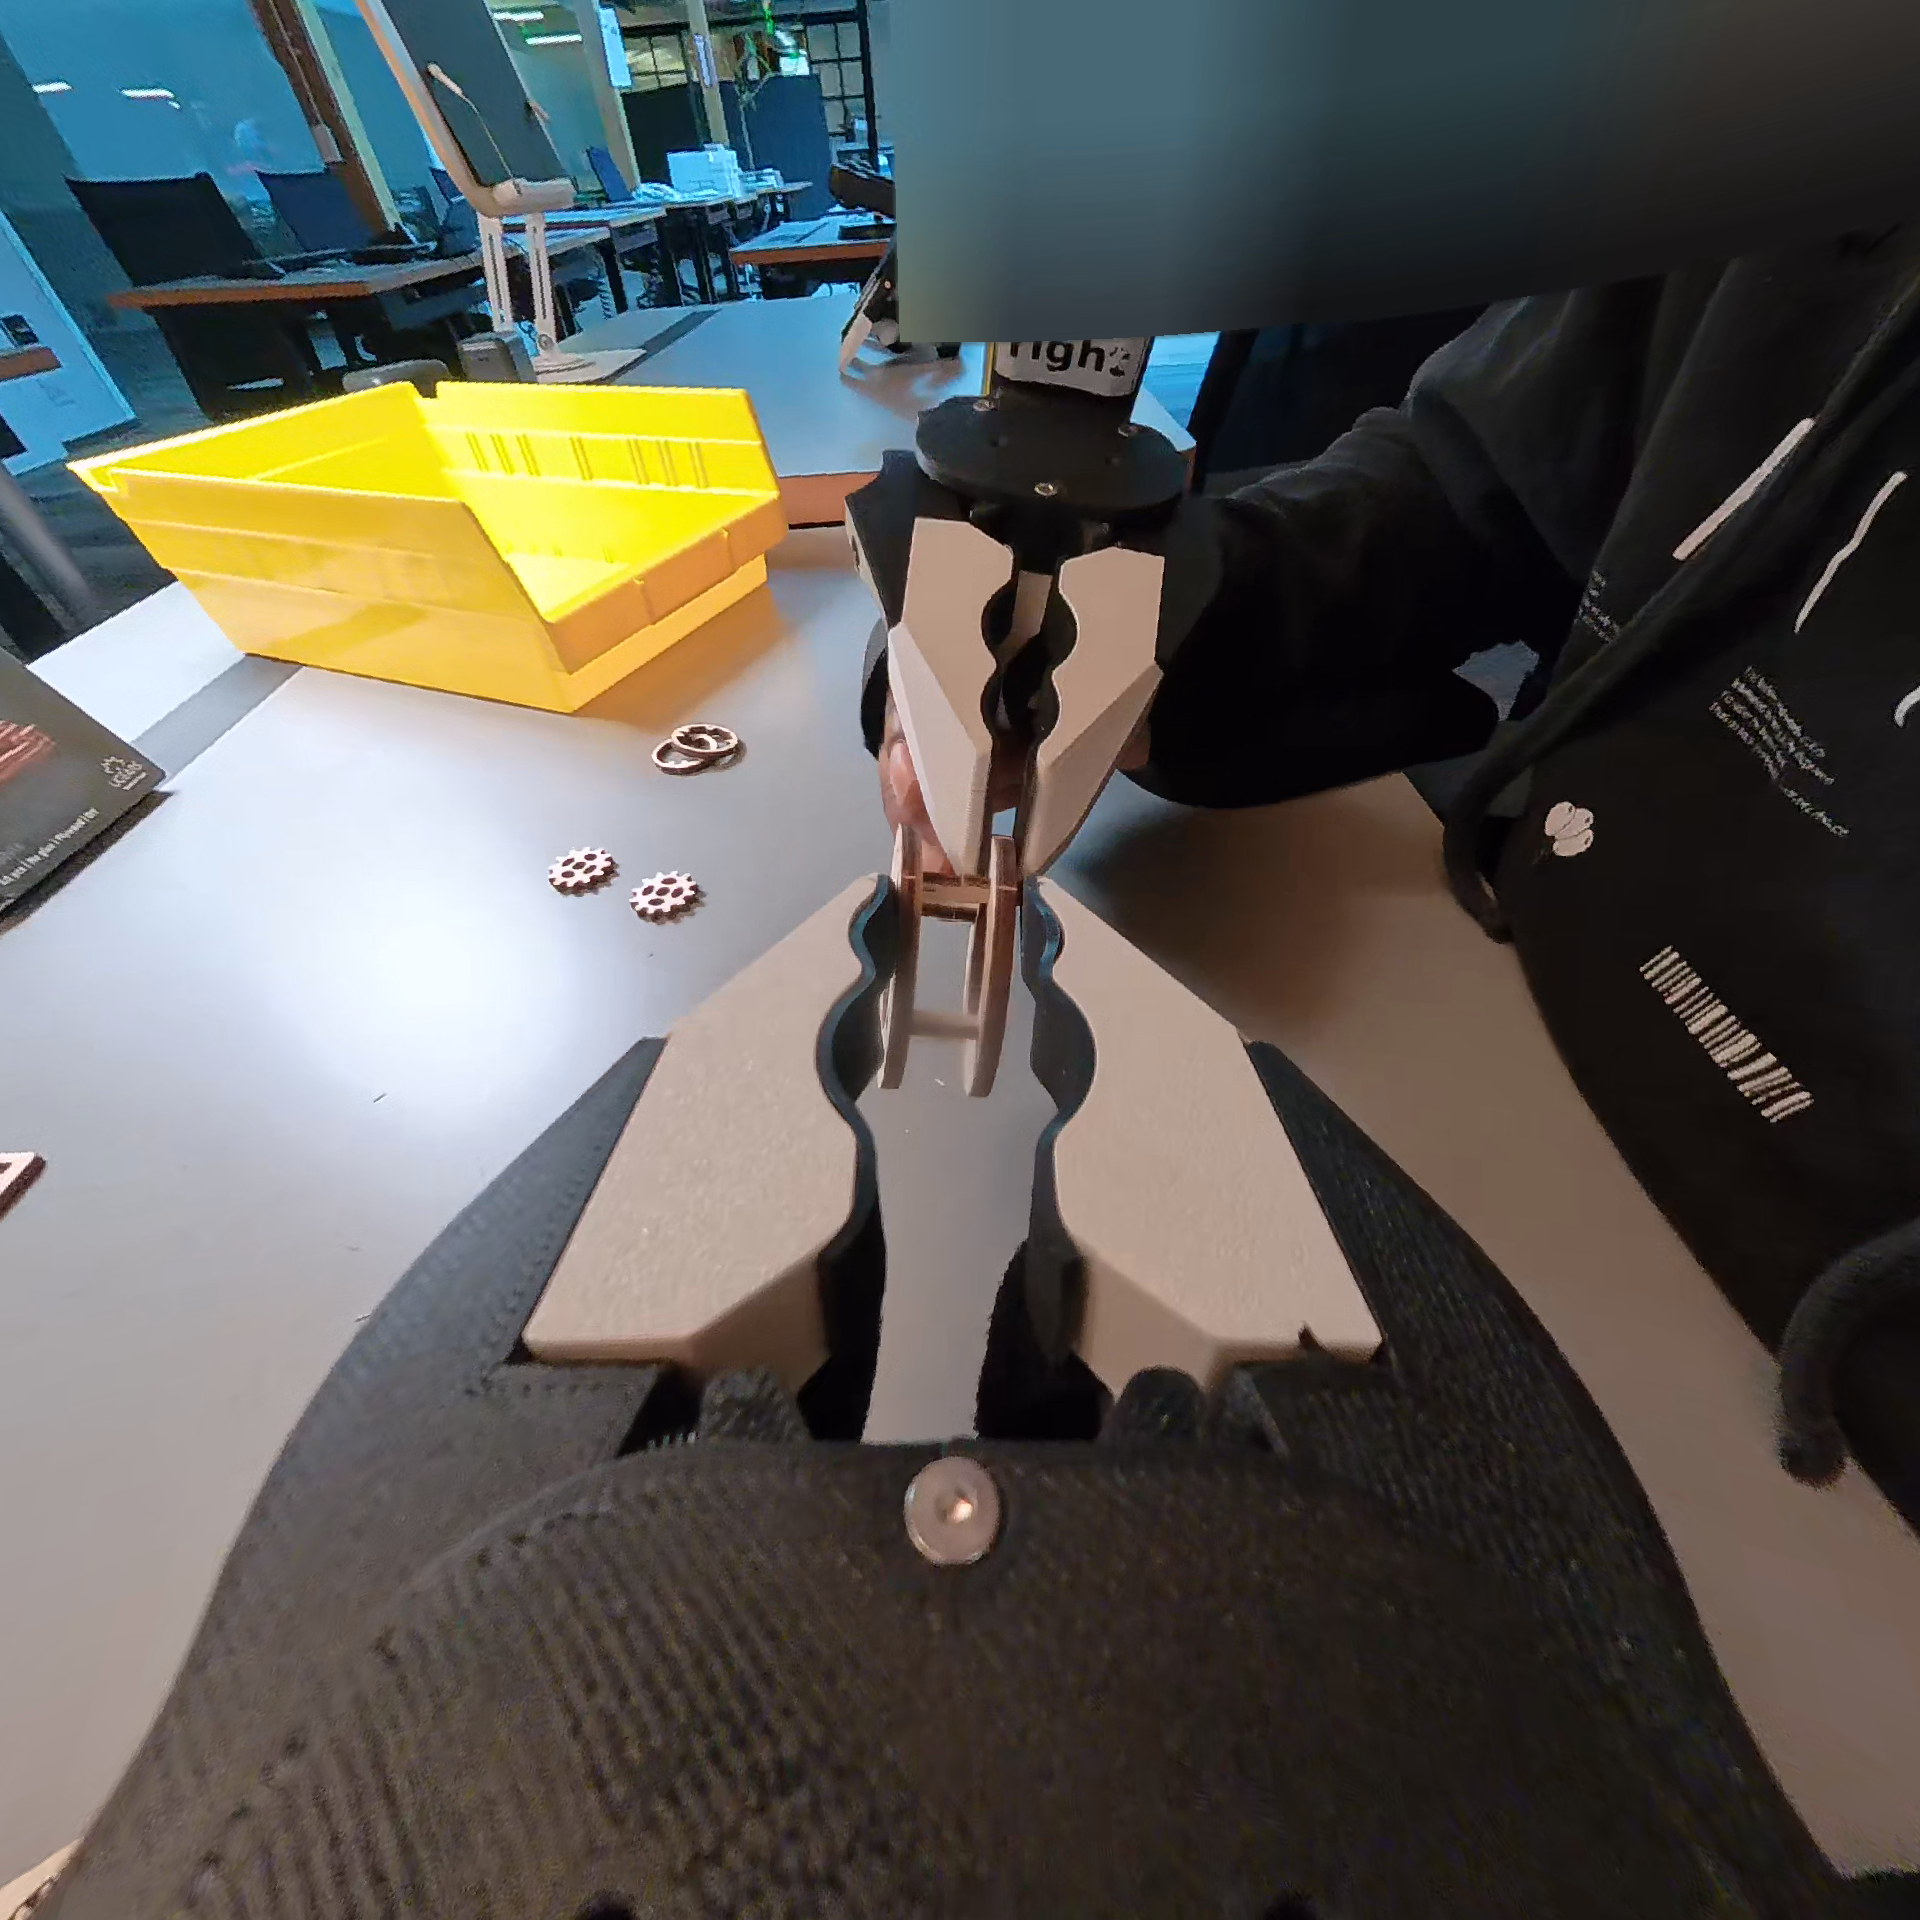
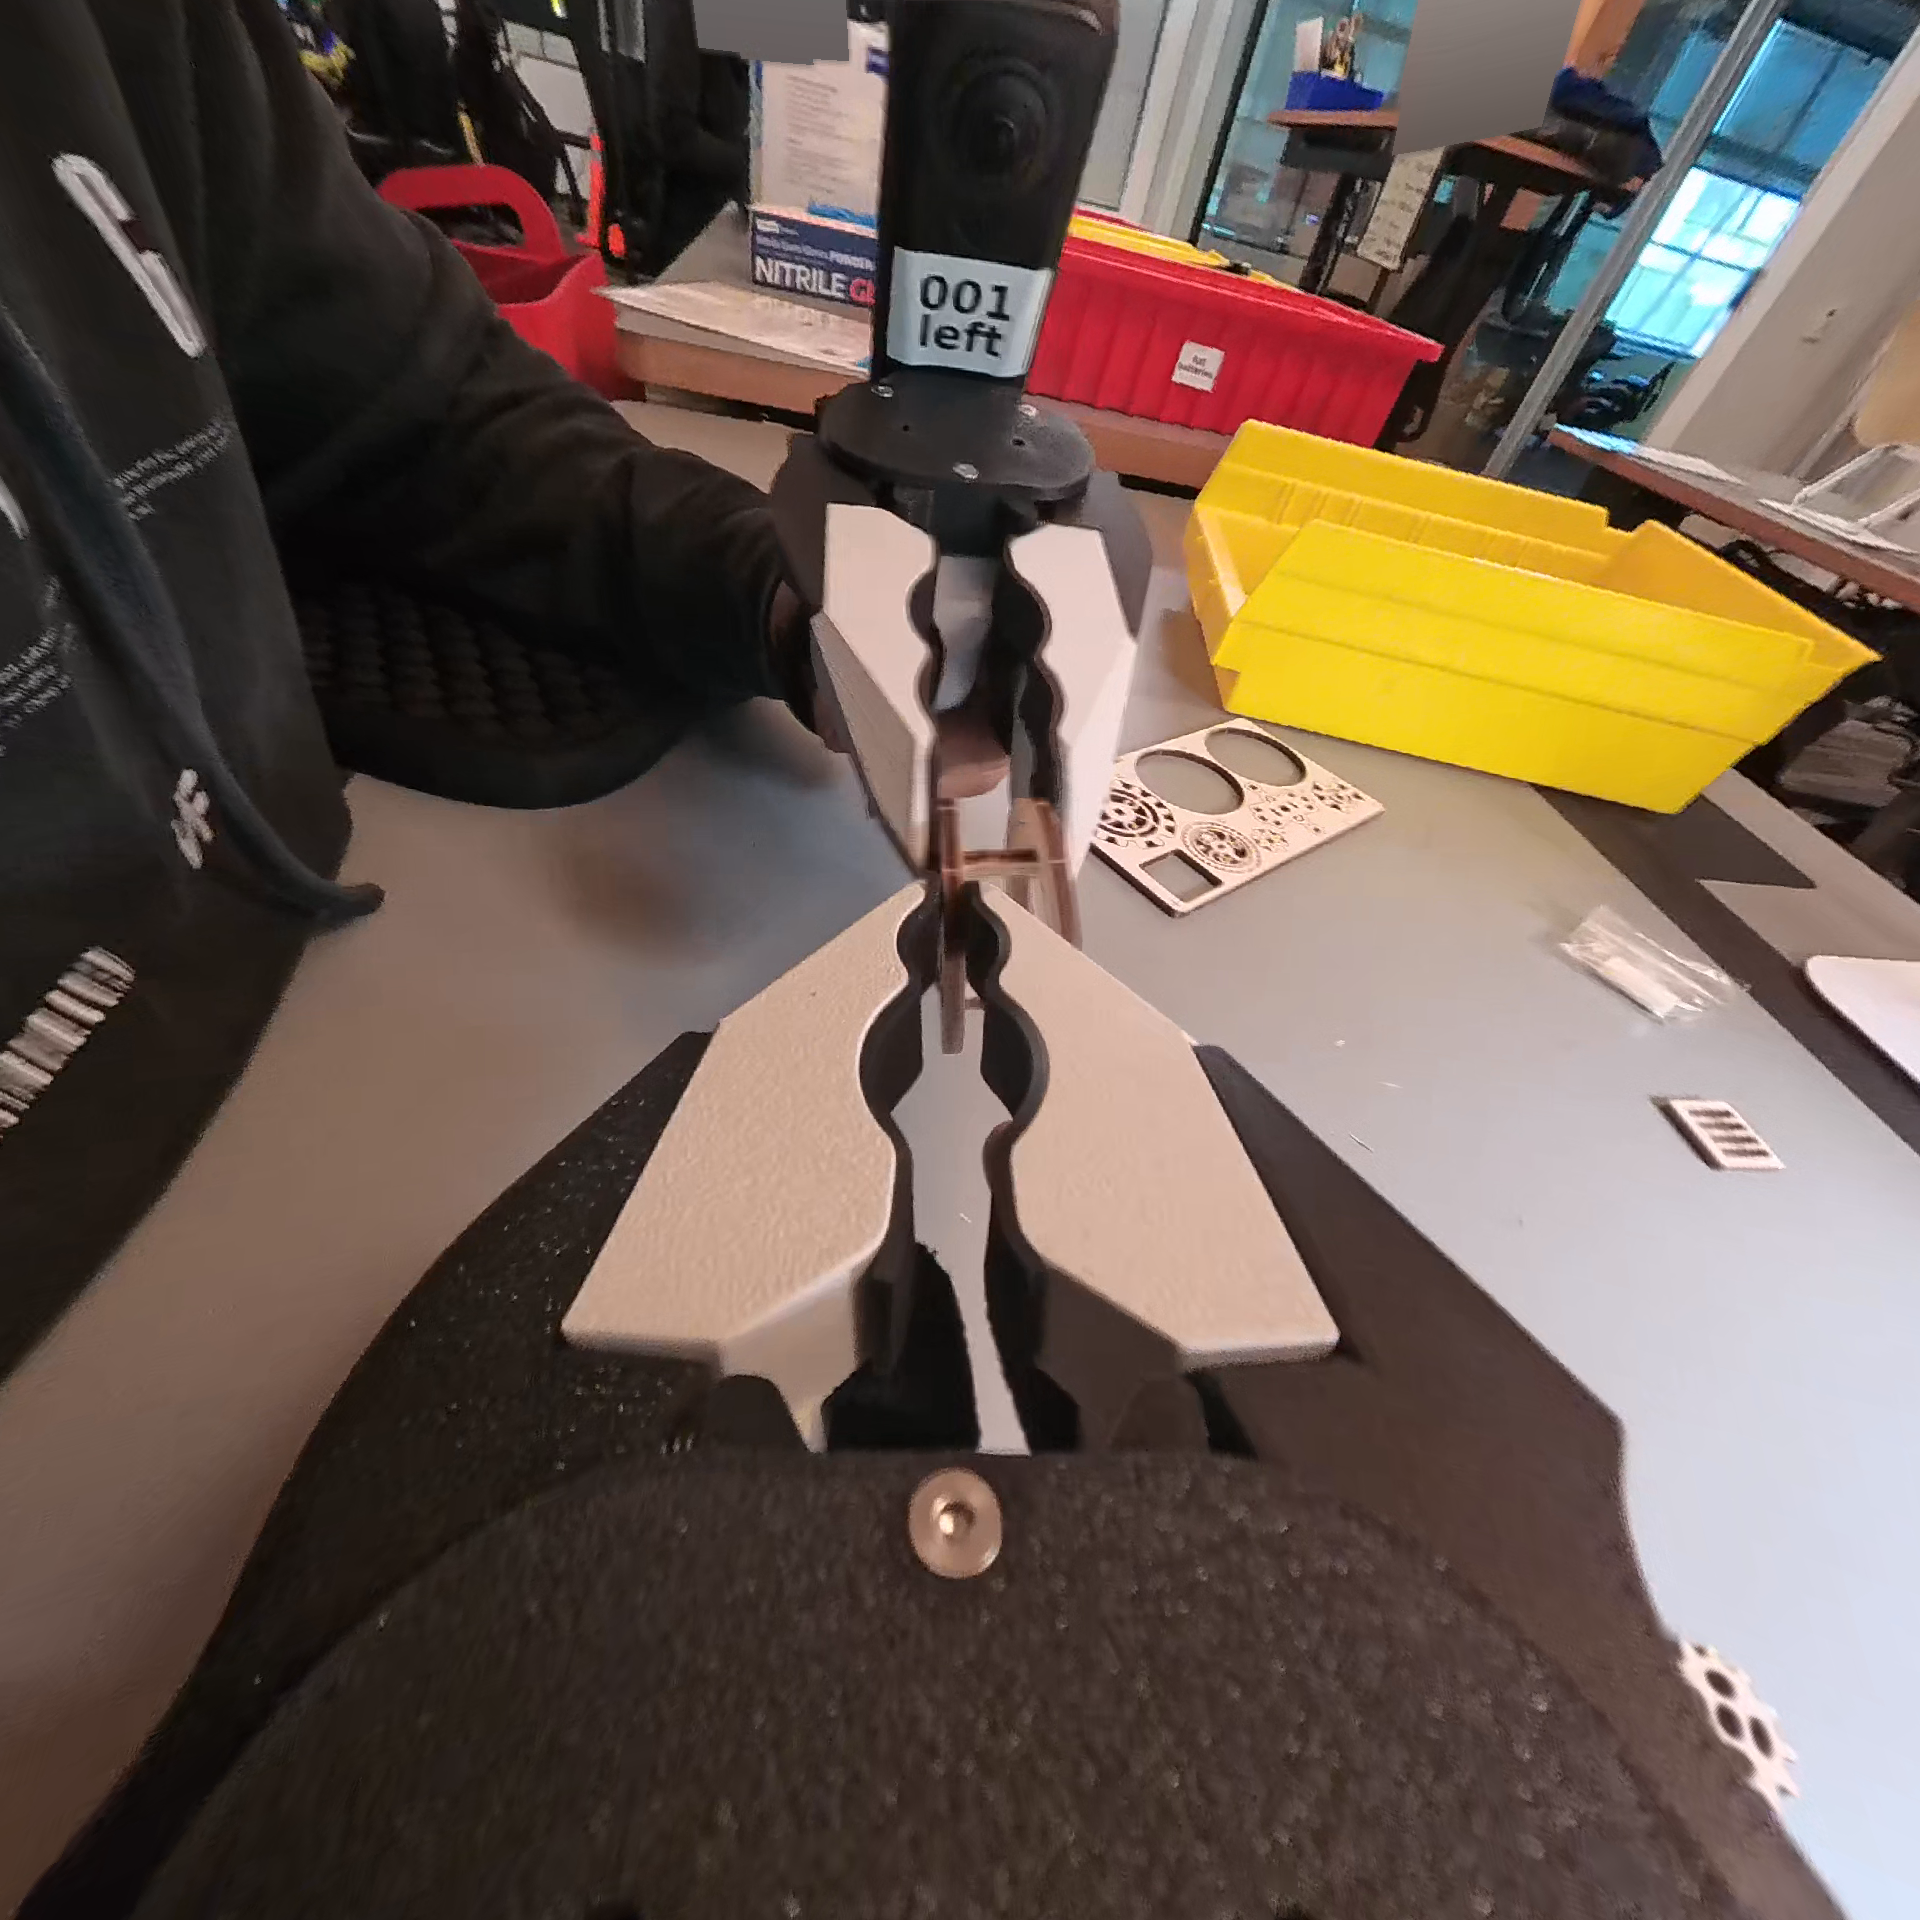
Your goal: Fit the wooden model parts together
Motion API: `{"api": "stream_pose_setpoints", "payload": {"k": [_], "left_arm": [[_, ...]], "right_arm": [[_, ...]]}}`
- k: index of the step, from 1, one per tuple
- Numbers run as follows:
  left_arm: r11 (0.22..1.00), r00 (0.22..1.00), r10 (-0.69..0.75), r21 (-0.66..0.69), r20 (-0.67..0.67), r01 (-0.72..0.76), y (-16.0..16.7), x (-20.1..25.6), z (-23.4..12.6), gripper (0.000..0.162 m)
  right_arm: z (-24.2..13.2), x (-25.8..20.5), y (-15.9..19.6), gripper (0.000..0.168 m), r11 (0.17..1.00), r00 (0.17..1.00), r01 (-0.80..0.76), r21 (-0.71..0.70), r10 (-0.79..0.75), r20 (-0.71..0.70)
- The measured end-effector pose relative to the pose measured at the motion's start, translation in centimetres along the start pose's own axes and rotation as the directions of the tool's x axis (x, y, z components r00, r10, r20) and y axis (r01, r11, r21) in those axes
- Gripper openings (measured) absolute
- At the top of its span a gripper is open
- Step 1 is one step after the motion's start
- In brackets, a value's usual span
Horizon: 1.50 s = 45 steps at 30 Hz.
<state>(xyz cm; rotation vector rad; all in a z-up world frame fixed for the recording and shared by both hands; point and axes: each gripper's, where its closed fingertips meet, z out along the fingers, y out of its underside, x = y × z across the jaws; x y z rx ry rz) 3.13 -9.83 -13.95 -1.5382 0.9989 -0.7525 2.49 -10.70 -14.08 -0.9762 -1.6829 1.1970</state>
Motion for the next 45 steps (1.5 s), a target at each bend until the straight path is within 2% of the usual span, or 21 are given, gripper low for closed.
{"api": "stream_pose_setpoints", "payload": {"k": [7,10,13,15,17,18,20,21,25,36,37,39,40,41,44,45], "left_arm": [[1.0,1.0,0.009,0.013,0.019,-0.009,-0.4,-0.2,-0.2,0.021],[0.999,1.0,0.002,0.037,0.019,-0.003,-0.7,-0.4,-0.6,0.021],[0.997,1.0,-0.015,0.076,-0.013,0.016,-1.2,-0.1,-0.8,0.021],[0.996,1.0,-0.012,0.082,-0.029,0.015,-1.3,0.2,-0.7,0.021],[0.995,0.999,-0.015,0.097,-0.048,0.019,-1.5,0.5,-0.7,0.022],[0.994,0.998,-0.014,0.104,-0.053,0.02,-1.6,0.6,-0.7,0.022],[0.995,0.998,-0.011,0.1,-0.059,0.017,-1.6,0.8,-0.7,0.022],[0.994,0.998,-0.015,0.103,-0.063,0.021,-1.6,0.8,-0.7,0.022],[0.993,0.997,-0.019,0.113,-0.077,0.027,-2.0,1.1,-0.7,0.022],[0.992,0.996,-0.02,0.124,-0.083,0.03,-2.0,1.1,-0.9,0.022],[0.991,0.996,-0.016,0.131,-0.088,0.028,-2.1,1.2,-0.9,0.022],[0.989,0.997,-0.012,0.144,-0.08,0.023,-2.3,1.1,-1.0,0.022],[0.987,0.996,-0.015,0.156,-0.088,0.029,-2.5,1.2,-1.2,0.022],[0.985,0.995,-0.02,0.168,-0.1,0.037,-2.7,1.3,-1.3,0.022],[0.982,0.994,-0.02,0.185,-0.106,0.04,-3.0,1.4,-1.3,0.022],[0.98,0.993,-0.027,0.192,-0.112,0.048,-3.1,1.5,-1.4,0.022]], "right_arm": [[0.0,0.2,-0.4,0.001,1.0,1.0,-0.01,0.014,0.01,-0.013],[-1.3,0.7,-1.9,0.005,0.995,0.999,0.017,0.1,-0.013,-0.039],[-2.5,2.3,-2.3,0.026,0.99,0.996,-0.035,0.139,0.046,-0.074],[-1.7,1.4,-1.5,0.045,0.994,0.998,-0.056,0.095,0.058,-0.019],[-0.6,0.1,-1.0,0.052,0.997,0.999,-0.046,0.054,0.045,0.028],[-0.2,-0.2,-1.0,0.049,0.999,0.999,-0.026,0.045,0.025,0.026],[0.1,0.2,-1.3,0.027,0.999,1.0,0.003,0.05,-0.002,-0.028],[0.0,0.3,-1.3,0.023,0.999,0.999,0.023,0.049,-0.021,-0.038],[-0.2,0.1,-1.8,0.021,0.997,0.997,0.057,0.05,-0.055,-0.057],[0.0,0.2,-1.7,0.021,0.998,0.999,0.012,0.065,-0.009,-0.039],[-0.1,0.1,-1.8,0.023,0.997,0.999,0.021,0.072,-0.019,-0.034],[-0.2,-0.1,-1.4,0.039,0.998,1.0,-0.004,0.062,0.004,0.002],[-0.2,-0.1,-1.2,0.042,0.998,1.0,-0.021,0.054,0.02,0.017],[-0.1,-0.1,-0.9,0.042,0.999,1.0,-0.023,0.044,0.022,0.018],[0.1,-0.1,-1.1,0.024,0.999,1.0,-0.002,0.043,0.002,-0.005],[0.0,-0.1,-1.3,0.023,0.999,1.0,0.012,0.046,-0.012,-0.011]]}}
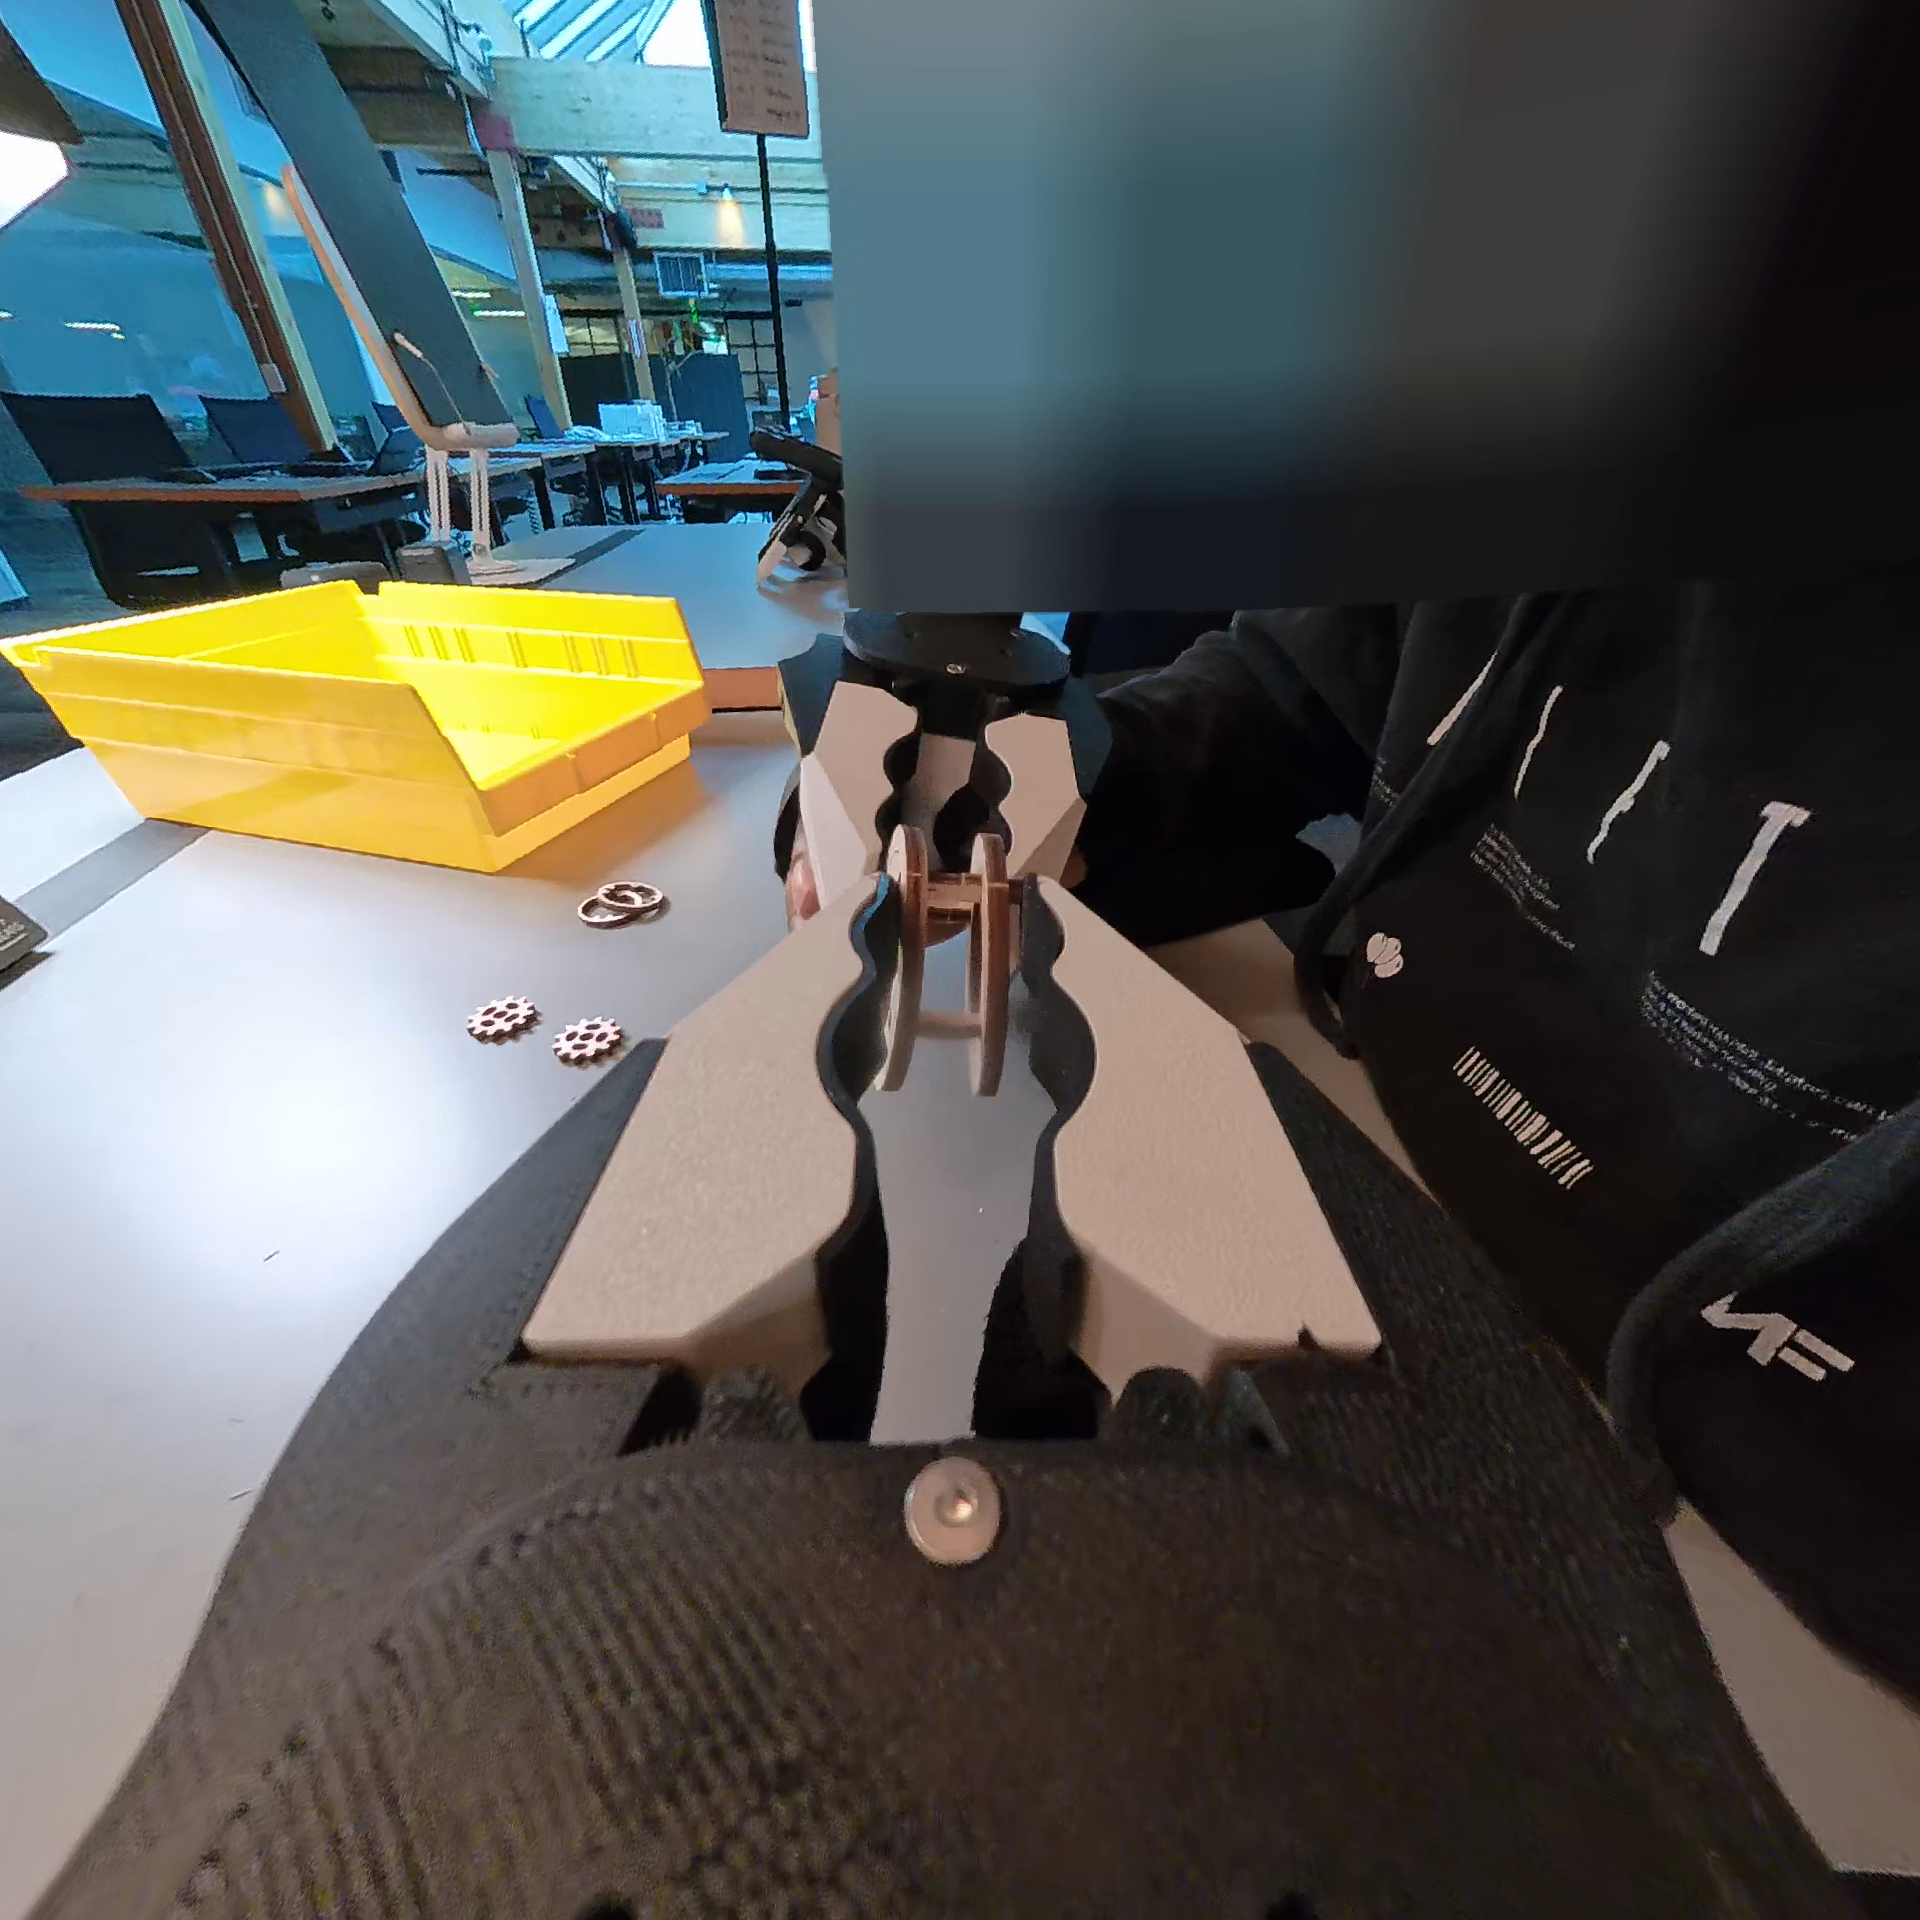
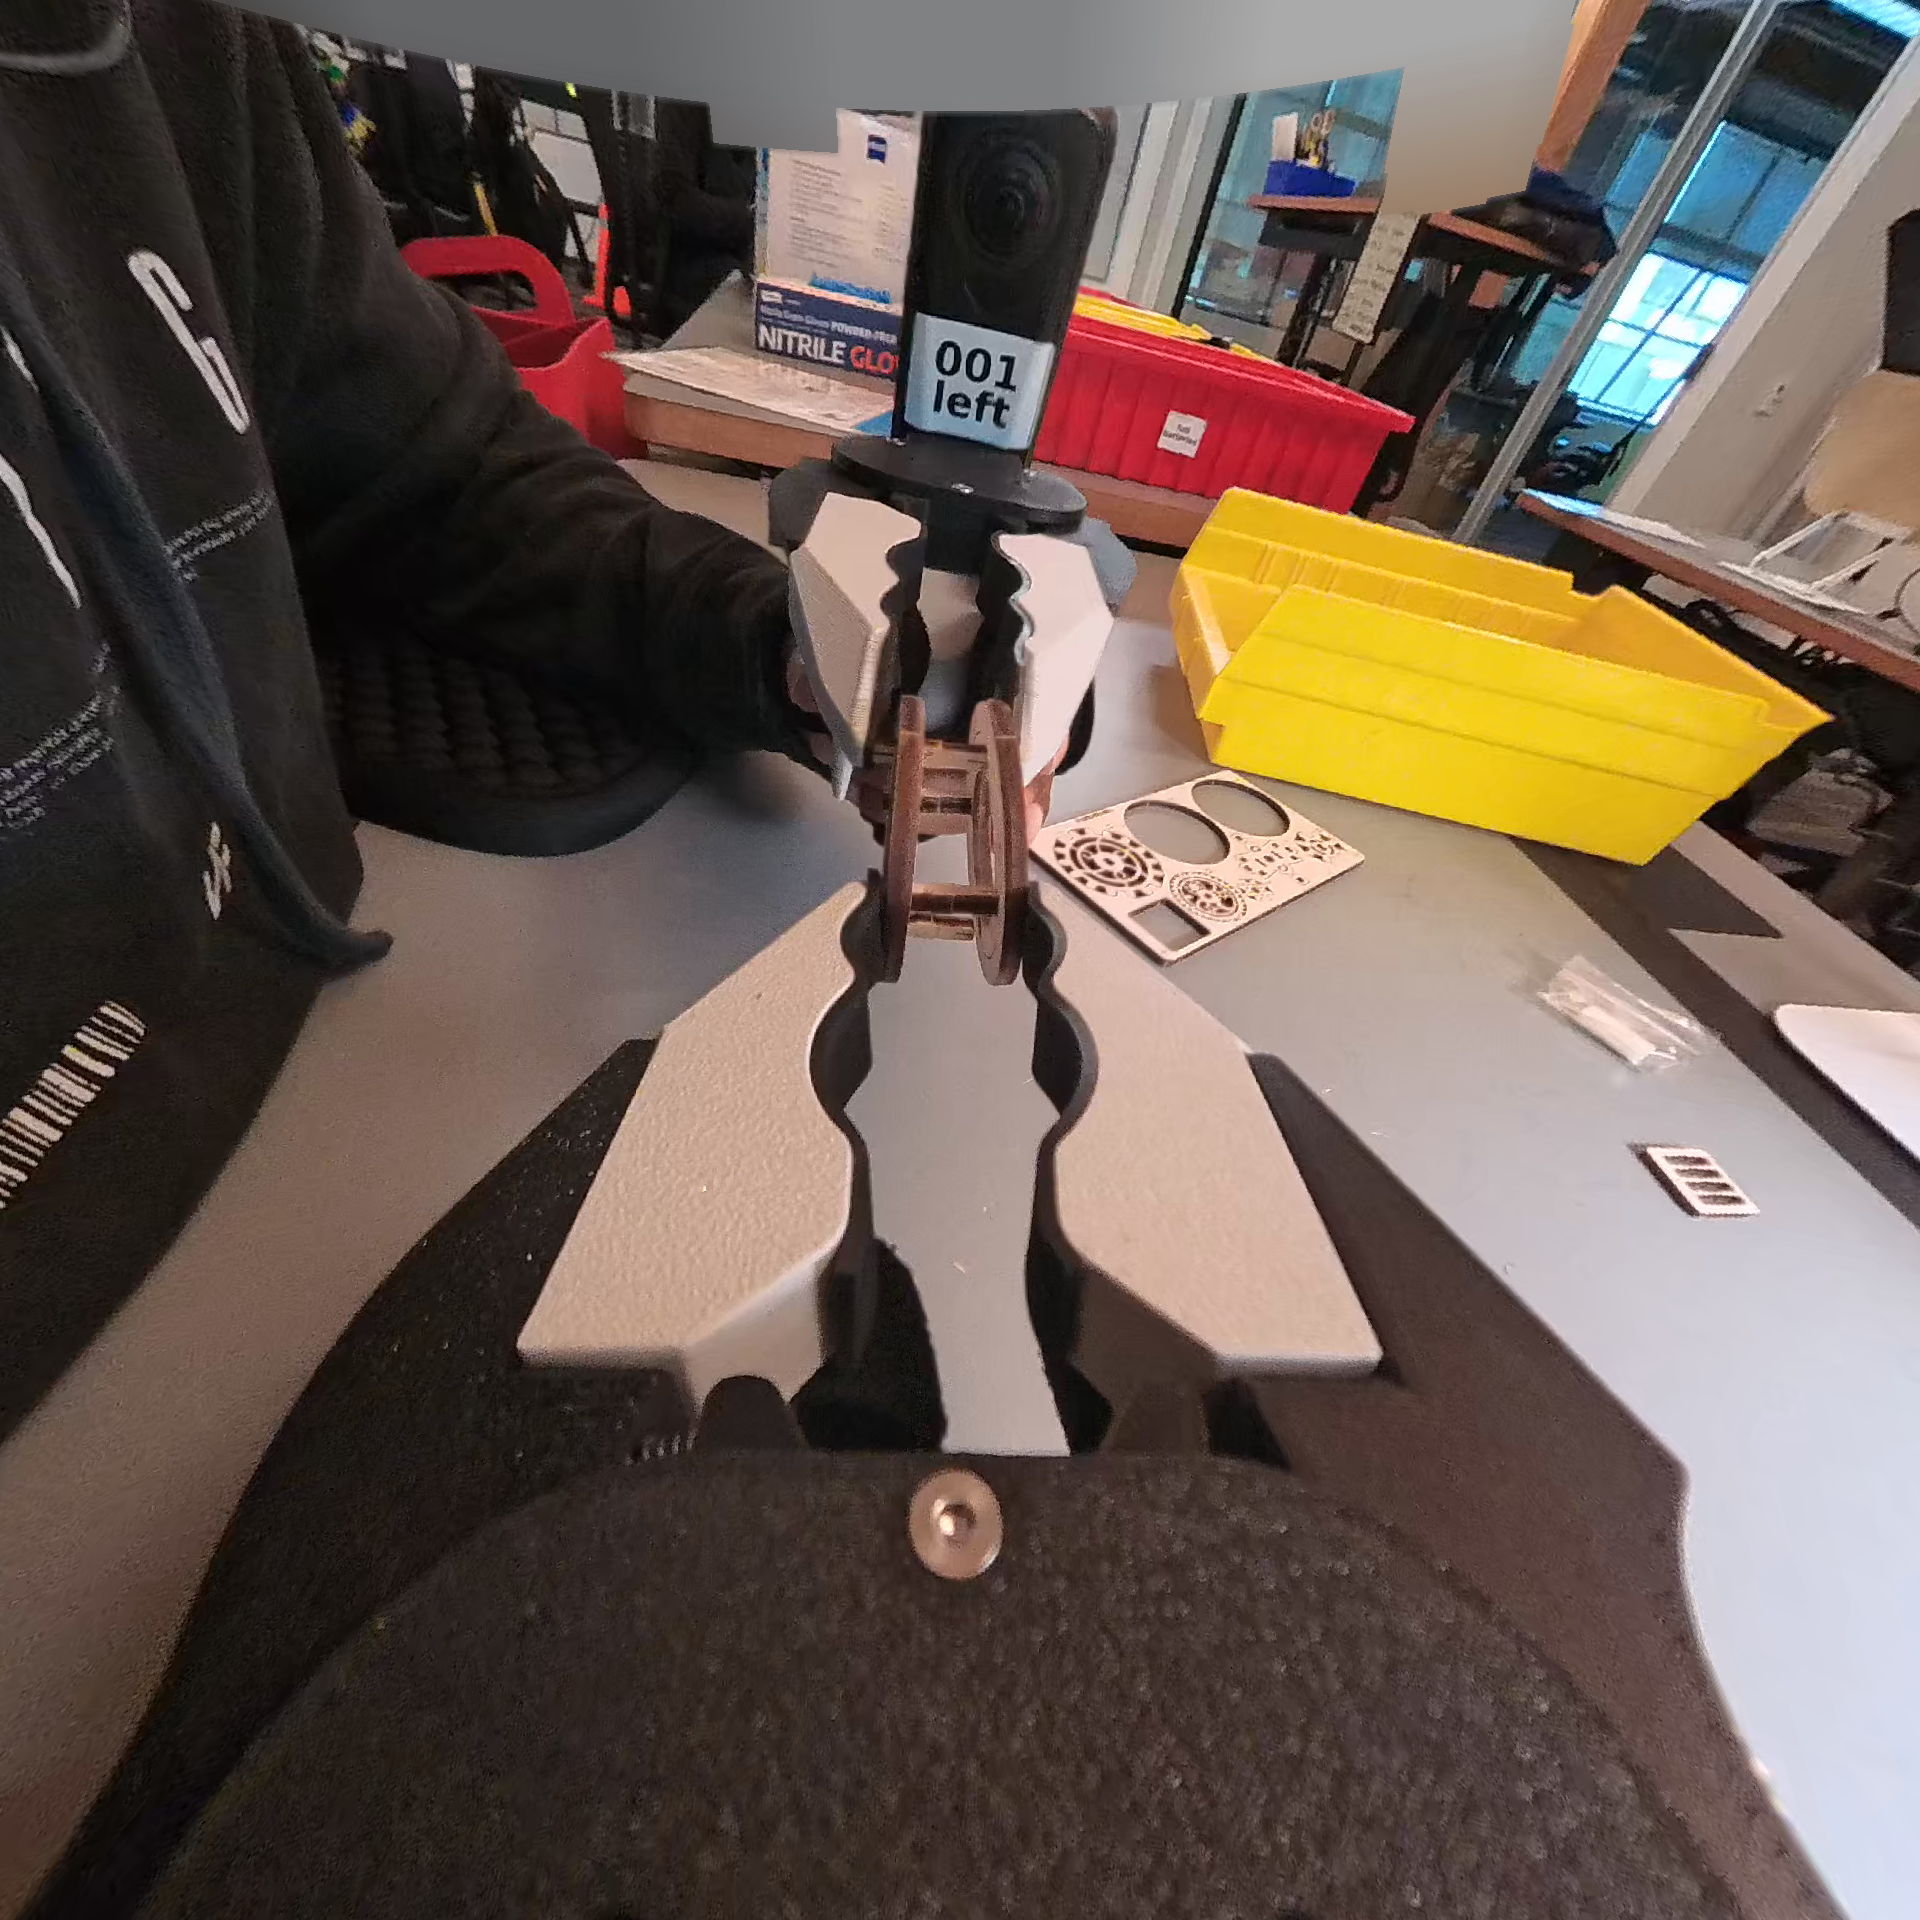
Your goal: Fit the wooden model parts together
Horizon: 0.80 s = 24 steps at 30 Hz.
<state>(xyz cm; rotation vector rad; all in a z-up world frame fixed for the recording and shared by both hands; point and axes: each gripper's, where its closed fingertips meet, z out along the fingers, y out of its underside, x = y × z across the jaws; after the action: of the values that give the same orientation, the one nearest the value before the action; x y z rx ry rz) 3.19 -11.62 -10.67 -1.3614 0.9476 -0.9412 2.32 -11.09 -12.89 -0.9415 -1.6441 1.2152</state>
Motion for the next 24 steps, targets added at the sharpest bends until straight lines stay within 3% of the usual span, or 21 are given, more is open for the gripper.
{"api": "stream_pose_setpoints", "payload": {"k": [24], "left_arm": [[0.999,1.0,-0.03,0.016,0.005,0.03,0.17,-0.46,-0.14,0.022]], "right_arm": [[-0.13,0.32,-0.11,0.026,1.0,1.0,-0.008,-0.001,0.008,-0.021]]}}
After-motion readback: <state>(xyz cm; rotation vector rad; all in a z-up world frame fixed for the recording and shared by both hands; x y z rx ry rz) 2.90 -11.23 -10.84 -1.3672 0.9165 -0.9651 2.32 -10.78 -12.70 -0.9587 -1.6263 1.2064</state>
